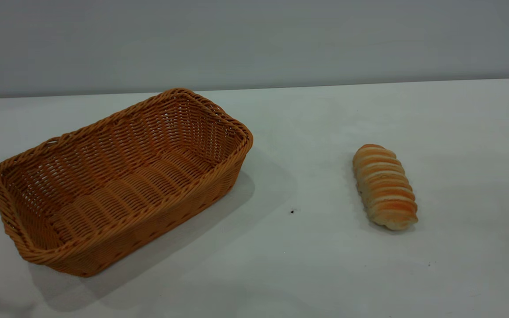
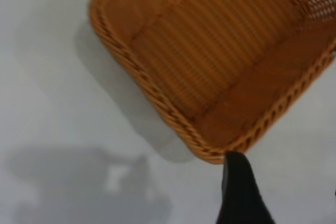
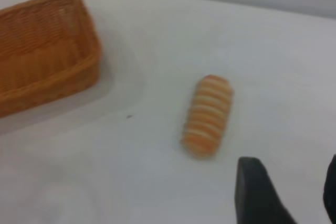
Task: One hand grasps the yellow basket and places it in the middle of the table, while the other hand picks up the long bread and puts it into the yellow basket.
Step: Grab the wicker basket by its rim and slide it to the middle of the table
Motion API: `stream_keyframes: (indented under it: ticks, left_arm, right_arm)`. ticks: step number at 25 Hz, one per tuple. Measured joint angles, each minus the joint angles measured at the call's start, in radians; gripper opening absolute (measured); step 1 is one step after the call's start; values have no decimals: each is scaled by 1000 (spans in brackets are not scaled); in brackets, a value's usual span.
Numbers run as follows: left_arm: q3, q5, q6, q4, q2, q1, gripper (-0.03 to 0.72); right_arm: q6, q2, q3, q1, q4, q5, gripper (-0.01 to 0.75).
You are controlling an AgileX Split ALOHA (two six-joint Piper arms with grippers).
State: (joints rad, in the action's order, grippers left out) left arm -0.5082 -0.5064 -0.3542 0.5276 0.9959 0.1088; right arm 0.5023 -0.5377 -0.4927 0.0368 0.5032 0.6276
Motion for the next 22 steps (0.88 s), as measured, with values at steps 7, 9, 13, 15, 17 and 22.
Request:
stream_keyframes:
  ticks: [7, 9, 13, 15, 17, 22]
  left_arm:
    - [-89, -49, -136, 166, 128, 0, 486]
    - [-115, -57, -143, 175, 156, 0, 487]
    - [-136, -58, -148, 175, 220, 0, 487]
    - [-137, -54, -126, 149, 251, 0, 487]
    - [-137, -28, -68, 95, 289, 0, 487]
    - [-138, 69, 110, 0, 393, 0, 487]
  right_arm:
    - [117, -62, 0, 0, 137, -1, 406]
    - [124, -62, 0, 0, 140, 0, 406]
    - [130, -62, 0, 0, 142, 1, 406]
    - [131, -62, 0, 0, 142, 1, 407]
    - [131, -62, 0, 0, 142, 3, 408]
    - [132, -62, 0, 0, 142, 9, 409]
